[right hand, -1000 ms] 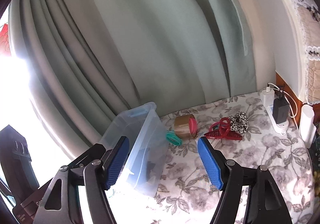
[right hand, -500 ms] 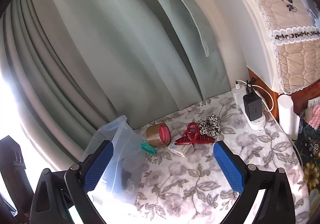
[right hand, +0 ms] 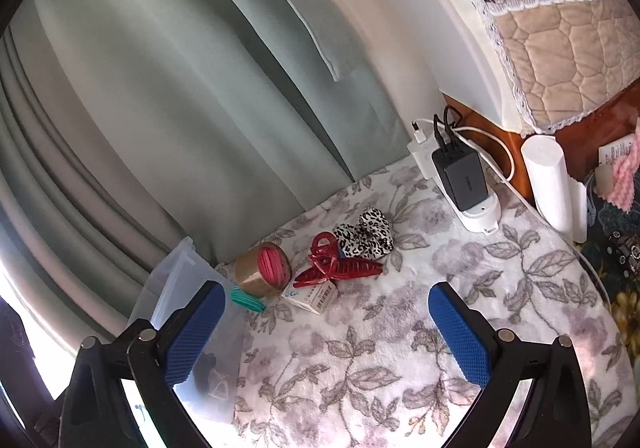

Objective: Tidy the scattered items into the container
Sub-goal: 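Move both tools back toward the red claw clip and leopard scrunchie, then grasp the red claw clip with the left tool while the right tool grasps the leopard scrunchie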

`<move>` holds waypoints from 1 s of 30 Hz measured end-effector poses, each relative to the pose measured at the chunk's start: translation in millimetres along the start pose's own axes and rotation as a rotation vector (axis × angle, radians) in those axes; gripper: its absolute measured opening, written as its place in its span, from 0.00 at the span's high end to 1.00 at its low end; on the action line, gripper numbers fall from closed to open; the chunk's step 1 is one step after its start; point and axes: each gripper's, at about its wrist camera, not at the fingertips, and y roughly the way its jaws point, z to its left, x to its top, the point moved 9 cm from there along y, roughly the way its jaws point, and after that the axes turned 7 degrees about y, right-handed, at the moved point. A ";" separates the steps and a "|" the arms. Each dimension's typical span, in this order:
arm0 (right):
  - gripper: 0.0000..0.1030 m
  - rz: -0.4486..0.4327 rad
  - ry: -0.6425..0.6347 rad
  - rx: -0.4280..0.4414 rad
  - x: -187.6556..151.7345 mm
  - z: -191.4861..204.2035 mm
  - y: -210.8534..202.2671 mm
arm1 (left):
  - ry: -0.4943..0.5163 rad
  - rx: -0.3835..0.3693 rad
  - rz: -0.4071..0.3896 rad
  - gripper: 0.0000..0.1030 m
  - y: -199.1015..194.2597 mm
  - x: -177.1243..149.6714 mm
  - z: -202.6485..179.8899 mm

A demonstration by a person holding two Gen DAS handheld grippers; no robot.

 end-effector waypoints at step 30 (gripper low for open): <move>0.11 0.145 -0.067 -0.110 3.9 -48.1 107.9 | 0.086 -0.155 0.149 0.31 159.4 -13.3 -40.3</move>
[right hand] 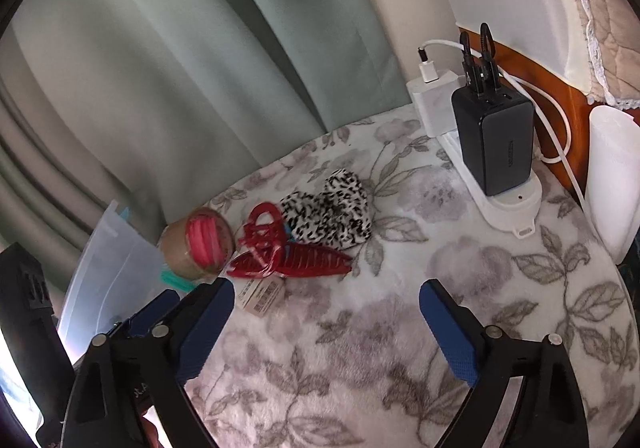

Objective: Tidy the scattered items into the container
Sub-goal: 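Grasp the red claw clip with the left tool while the right tool grasps the leopard scrunchie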

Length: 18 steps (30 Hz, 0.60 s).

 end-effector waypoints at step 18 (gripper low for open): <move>0.40 0.026 -0.117 -0.058 43.4 0.6 48.5 | 0.139 -0.027 -0.015 0.32 56.6 21.5 -23.3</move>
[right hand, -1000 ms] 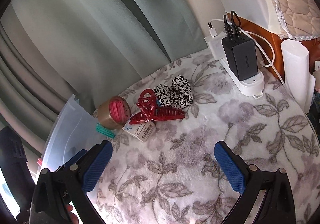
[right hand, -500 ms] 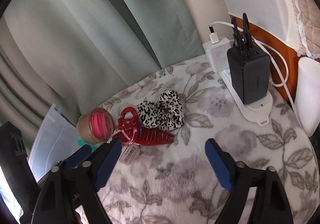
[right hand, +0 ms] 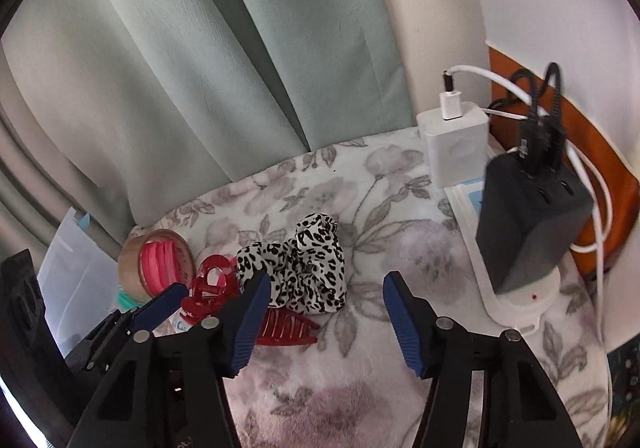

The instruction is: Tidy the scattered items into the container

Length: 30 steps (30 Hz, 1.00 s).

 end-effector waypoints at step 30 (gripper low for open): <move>0.87 0.099 0.043 0.015 -12.2 7.7 21.4 | 0.003 -0.021 -0.004 0.67 -6.1 -4.0 3.1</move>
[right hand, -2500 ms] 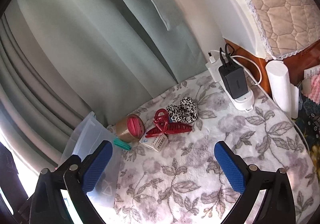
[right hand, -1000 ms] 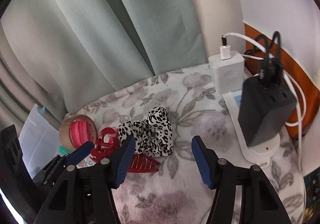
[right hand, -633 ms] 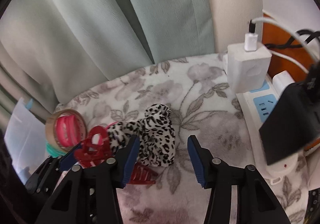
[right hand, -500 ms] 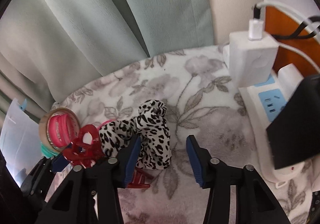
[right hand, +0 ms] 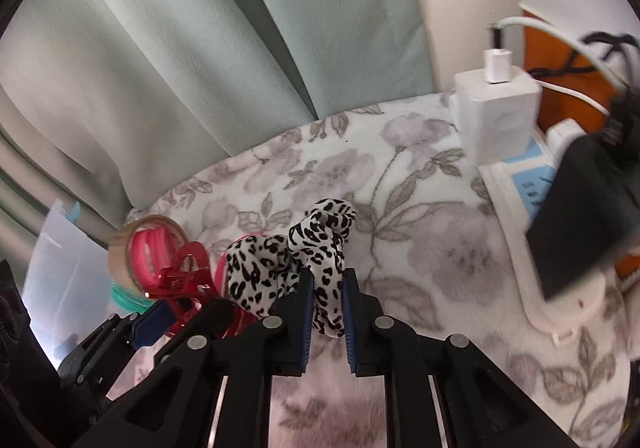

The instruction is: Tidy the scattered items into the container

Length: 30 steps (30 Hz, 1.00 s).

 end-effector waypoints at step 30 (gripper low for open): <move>0.88 -0.281 0.022 0.189 -49.6 96.4 -233.5 | -0.130 0.017 -0.285 0.67 -250.8 10.3 2.5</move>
